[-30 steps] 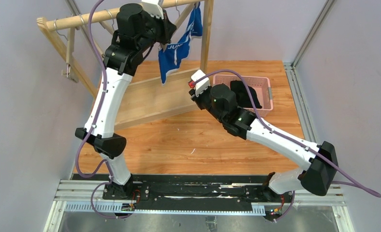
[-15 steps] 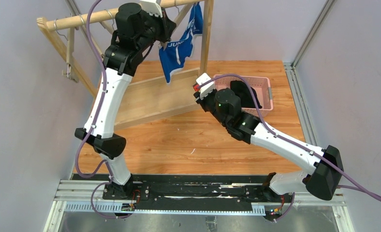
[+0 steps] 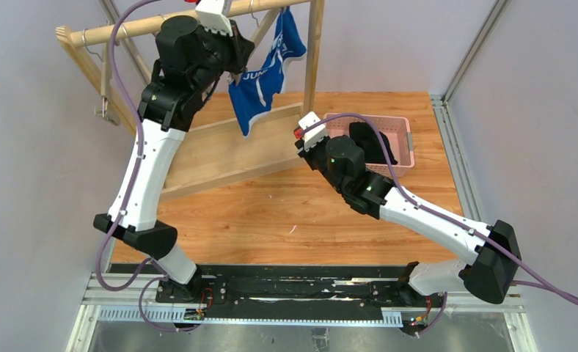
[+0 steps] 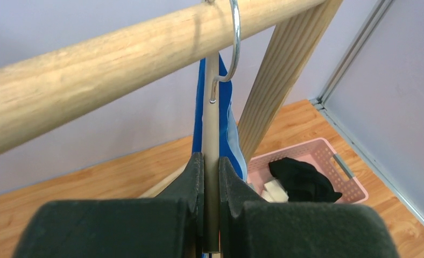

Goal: Remove the underwear clipped to the hanger

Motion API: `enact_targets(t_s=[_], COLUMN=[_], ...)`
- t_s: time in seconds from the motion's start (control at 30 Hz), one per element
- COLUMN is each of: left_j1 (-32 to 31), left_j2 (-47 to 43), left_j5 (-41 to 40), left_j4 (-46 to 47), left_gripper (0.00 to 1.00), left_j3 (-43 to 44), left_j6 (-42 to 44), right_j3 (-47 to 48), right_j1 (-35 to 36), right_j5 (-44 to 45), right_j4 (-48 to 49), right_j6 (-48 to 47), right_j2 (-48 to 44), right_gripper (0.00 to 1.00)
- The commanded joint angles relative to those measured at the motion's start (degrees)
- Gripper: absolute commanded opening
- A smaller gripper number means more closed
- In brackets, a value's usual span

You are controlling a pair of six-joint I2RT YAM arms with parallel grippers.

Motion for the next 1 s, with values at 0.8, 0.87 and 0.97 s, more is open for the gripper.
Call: enact_targets(t_s=[0.8, 0.87, 0.97], left_j1=[-0.2, -0.3, -0.3], left_j2=[-30.3, -34.7, -41.7], left_j5=[2.1, 3.5, 8.3], left_j4=[-4.1, -5.4, -6.9], left_gripper=[0.00, 0.00, 0.00], left_j3=[-33.0, -37.0, -42.7], left_j6=[4.1, 4.0, 3.6], right_j3=[0.0, 0.0, -0.3], right_j1=[-4.0, -6.3, -12.2], right_j5=[-0.3, -2.7, -11.2], right_j4=[-3.8, -5.7, -9.0], right_j6=[1.6, 1.5, 1.7], right_j2=[-1.0, -2.1, -5.1], right_gripper=[0.37, 0.47, 0.73])
